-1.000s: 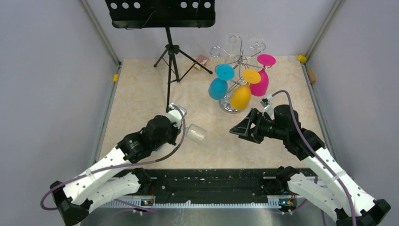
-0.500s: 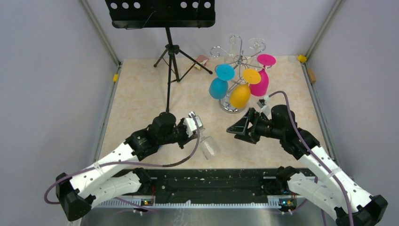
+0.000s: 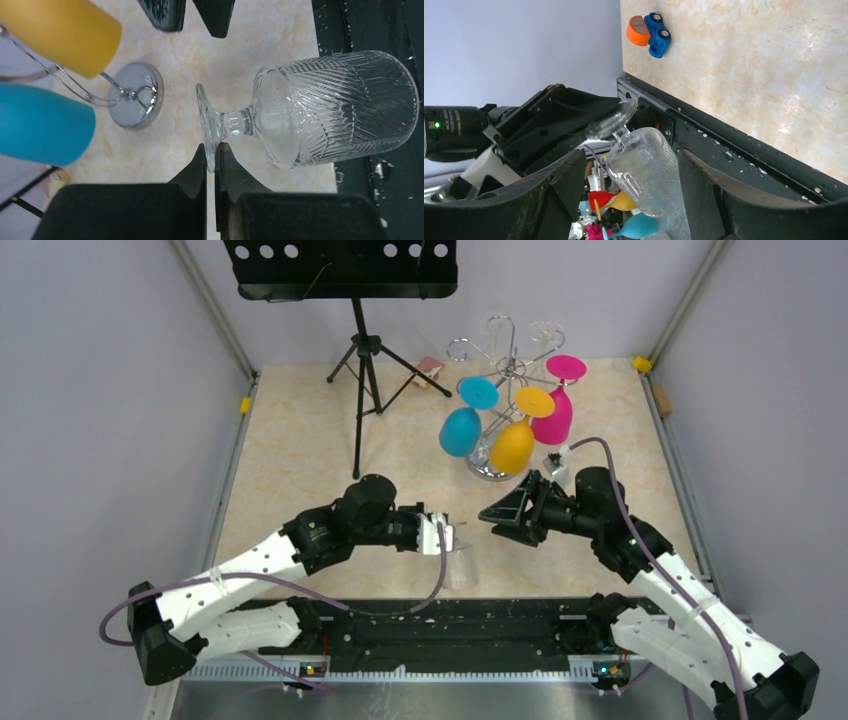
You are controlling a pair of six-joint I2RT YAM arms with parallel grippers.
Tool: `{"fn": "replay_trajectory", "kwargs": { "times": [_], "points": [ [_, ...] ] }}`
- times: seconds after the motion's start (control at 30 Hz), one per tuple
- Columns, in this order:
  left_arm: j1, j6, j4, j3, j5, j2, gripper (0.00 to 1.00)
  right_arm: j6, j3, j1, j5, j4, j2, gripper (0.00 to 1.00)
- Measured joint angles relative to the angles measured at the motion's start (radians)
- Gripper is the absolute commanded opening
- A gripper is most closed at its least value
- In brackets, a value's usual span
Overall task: Place the wine glass upside down on the wine glass rack
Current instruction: Turn the wine glass upside down at the wine rack.
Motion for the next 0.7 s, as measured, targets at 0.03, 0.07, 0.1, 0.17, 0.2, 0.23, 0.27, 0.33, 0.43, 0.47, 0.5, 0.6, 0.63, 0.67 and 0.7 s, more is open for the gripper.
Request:
{"fn": "replay_trajectory", "kwargs": {
  "times": [0.03, 0.07, 0.1, 0.17, 0.2, 0.23, 0.27, 0.33, 0.43, 0.47, 0.5, 0.6, 0.63, 0.67, 0.7],
  "points": [
    [-0.013, 0.028, 0.003, 0.006, -0.008, 0.006, 0.0, 0.006, -0.004, 0.0, -0.003, 0.008, 0.0, 0.65],
    [-0.028, 0.06, 0.005, 0.013, -0.019, 0.013, 0.0, 0.012, -0.008, 0.0, -0.006, 0.015, 0.0, 0.63],
    [-0.048, 0.101, 0.008, 0.019, -0.038, 0.02, 0.0, 0.016, -0.013, 0.0, -0.009, 0.023, 0.0, 0.62],
    [-0.083, 0.175, 0.011, 0.024, -0.074, 0.029, 0.0, 0.024, -0.02, 0.0, -0.012, 0.035, 0.001, 0.58],
    [-0.104, 0.224, 0.013, 0.025, -0.101, 0.032, 0.0, 0.029, -0.022, 0.0, -0.014, 0.041, 0.002, 0.56],
    [-0.122, 0.269, 0.014, 0.025, -0.128, 0.033, 0.0, 0.034, -0.023, 0.0, -0.015, 0.049, 0.002, 0.56],
    [-0.139, 0.31, 0.018, 0.025, -0.155, 0.034, 0.0, 0.037, -0.026, 0.0, -0.017, 0.06, 0.002, 0.56],
    [-0.164, 0.384, 0.029, 0.025, -0.201, 0.034, 0.0, 0.049, -0.032, 0.0, -0.021, 0.084, 0.003, 0.56],
    [-0.179, 0.467, 0.047, 0.025, -0.261, 0.034, 0.0, 0.073, -0.053, 0.0, -0.029, 0.127, 0.003, 0.56],
    [-0.181, 0.484, 0.051, 0.025, -0.275, 0.034, 0.0, 0.081, -0.059, 0.001, -0.03, 0.139, 0.003, 0.56],
    [-0.182, 0.505, 0.058, 0.025, -0.292, 0.034, 0.0, 0.091, -0.068, 0.004, -0.031, 0.155, 0.003, 0.56],
    [-0.189, 0.548, 0.071, 0.025, -0.321, 0.034, 0.0, 0.114, -0.079, 0.017, -0.034, 0.193, 0.015, 0.56],
    [-0.192, 0.557, 0.075, 0.025, -0.325, 0.034, 0.0, 0.121, -0.079, 0.024, -0.034, 0.206, 0.023, 0.56],
    [-0.197, 0.567, 0.078, 0.025, -0.329, 0.034, 0.0, 0.124, -0.079, 0.032, -0.032, 0.219, 0.029, 0.56],
    [-0.202, 0.575, 0.08, 0.025, -0.332, 0.034, 0.0, 0.13, -0.08, 0.039, -0.03, 0.233, 0.035, 0.55]
  ]
}}
